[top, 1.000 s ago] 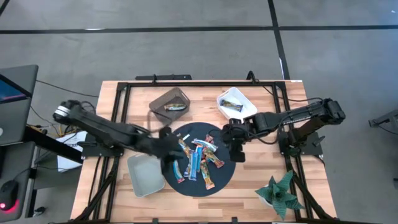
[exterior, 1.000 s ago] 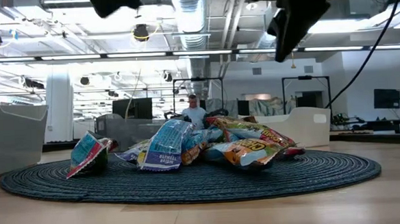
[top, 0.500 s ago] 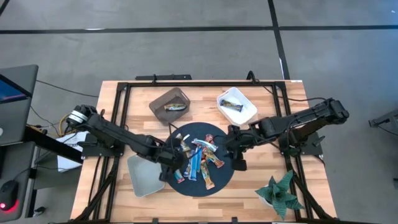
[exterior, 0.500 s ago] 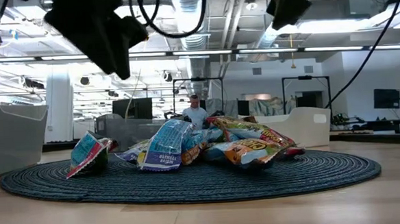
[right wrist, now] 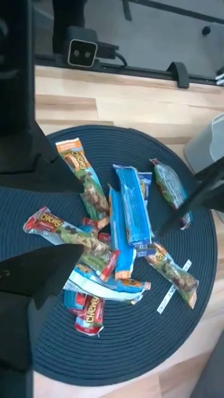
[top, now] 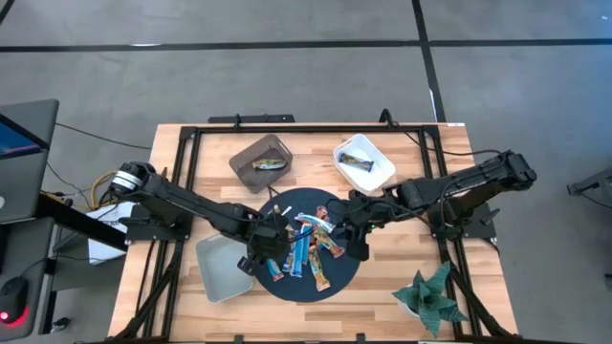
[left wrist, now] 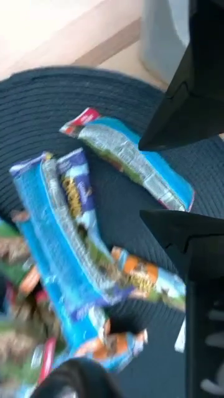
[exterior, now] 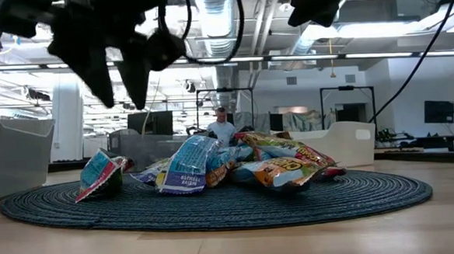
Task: Pick and place Granola Bars by type
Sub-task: Put the red granola bar into the gray bin
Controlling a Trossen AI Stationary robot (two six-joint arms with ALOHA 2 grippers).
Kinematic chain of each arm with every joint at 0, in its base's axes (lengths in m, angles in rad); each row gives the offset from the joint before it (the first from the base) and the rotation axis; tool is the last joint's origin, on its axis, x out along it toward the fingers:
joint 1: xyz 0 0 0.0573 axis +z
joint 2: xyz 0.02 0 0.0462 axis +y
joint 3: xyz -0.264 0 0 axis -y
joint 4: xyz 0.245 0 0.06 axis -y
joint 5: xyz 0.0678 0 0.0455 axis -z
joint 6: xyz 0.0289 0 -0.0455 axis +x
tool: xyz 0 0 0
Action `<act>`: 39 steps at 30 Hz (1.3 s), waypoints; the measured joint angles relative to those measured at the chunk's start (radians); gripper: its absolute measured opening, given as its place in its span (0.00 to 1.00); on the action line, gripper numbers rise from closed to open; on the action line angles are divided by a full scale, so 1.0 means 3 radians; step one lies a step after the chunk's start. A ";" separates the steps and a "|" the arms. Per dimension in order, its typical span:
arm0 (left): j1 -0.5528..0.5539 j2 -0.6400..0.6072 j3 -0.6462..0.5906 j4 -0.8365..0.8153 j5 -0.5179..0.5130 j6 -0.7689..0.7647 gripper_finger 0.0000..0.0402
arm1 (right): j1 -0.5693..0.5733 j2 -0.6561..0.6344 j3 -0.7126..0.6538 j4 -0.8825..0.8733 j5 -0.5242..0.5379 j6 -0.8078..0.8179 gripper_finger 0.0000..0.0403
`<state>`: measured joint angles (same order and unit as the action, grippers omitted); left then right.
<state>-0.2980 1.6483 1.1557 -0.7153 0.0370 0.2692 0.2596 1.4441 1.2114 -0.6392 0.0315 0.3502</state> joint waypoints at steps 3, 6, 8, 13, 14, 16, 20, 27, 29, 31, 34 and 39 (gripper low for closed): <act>0.0029 0.0113 0.0000 -0.0037 0.0107 0.0069 0.42 | 0.0004 0.0000 0.0000 0.0009 -0.0001 0.0034 0.33; 0.0032 0.0203 0.0000 -0.0040 0.0120 0.0132 0.43 | 0.0015 0.0000 0.0000 0.0020 -0.0001 0.0035 0.33; 0.0032 0.0262 0.0000 -0.0043 0.0100 0.0162 0.43 | 0.0015 0.0000 0.0000 0.0029 -0.0001 0.0035 0.33; 0.0034 0.0426 0.0000 -0.0033 0.0098 0.0215 0.43 | 0.0015 0.0000 0.0000 0.0027 -0.0001 0.0033 0.33; 0.0034 0.0459 0.0000 -0.0035 0.0099 0.0242 0.43 | 0.0015 0.0001 0.0000 0.0027 -0.0001 0.0033 0.33; 0.0034 0.0517 0.0000 -0.0029 0.0089 0.0263 0.43 | 0.0015 0.0001 0.0000 0.0025 -0.0002 0.0030 0.33; 0.0032 0.0606 0.0002 -0.0051 0.0020 0.0262 0.43 | 0.0015 0.0001 0.0000 0.0013 -0.0003 0.0029 0.33; 0.0033 0.0629 0.0003 -0.0111 -0.0051 0.0112 0.41 | 0.0015 0.0001 0.0000 -0.0057 -0.0003 0.0025 0.33; 0.0035 0.0629 0.0003 -0.0134 -0.0057 0.0067 0.39 | 0.0015 0.0001 0.0000 -0.0056 -0.0003 -0.0007 0.33; 0.0043 0.0629 0.0003 -0.0177 -0.0032 0.0047 0.35 | 0.0015 0.0001 0.0000 -0.0054 -0.0003 -0.0033 0.33; 0.0069 0.0629 0.0003 -0.0180 0.0012 -0.0005 0.27 | 0.0015 0.0001 0.0000 -0.0055 -0.0003 -0.0034 0.33; 0.0118 0.0626 0.0003 -0.0222 0.0094 -0.0135 0.12 | 0.0015 0.0001 0.0000 -0.0053 -0.0003 -0.0035 0.33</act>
<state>-0.2628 1.8362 1.1564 -0.7818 0.0653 0.2285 0.2642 1.4445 1.2114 -0.6552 0.0307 0.3397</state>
